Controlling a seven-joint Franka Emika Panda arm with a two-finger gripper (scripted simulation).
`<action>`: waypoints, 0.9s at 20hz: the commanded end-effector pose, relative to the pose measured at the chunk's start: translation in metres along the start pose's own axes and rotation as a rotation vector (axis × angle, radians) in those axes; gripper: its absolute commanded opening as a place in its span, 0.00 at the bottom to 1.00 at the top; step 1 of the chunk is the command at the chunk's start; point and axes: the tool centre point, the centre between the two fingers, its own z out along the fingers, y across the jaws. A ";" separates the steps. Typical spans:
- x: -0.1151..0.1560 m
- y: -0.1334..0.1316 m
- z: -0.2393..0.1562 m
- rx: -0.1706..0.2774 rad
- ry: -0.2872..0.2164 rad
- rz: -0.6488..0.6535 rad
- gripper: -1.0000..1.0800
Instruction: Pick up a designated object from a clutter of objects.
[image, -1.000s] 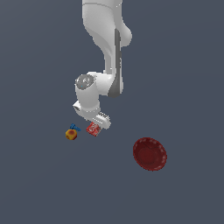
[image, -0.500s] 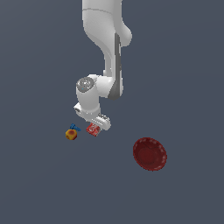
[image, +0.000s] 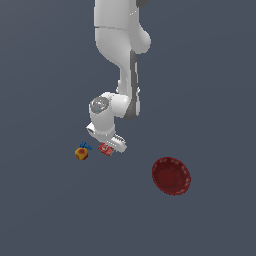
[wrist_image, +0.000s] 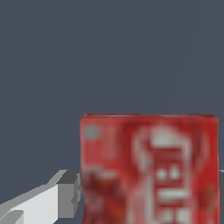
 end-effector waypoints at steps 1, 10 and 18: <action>0.000 0.000 0.002 0.000 0.001 0.000 0.96; 0.000 0.000 0.002 0.000 0.001 0.000 0.00; -0.001 -0.008 -0.008 0.001 0.001 -0.001 0.00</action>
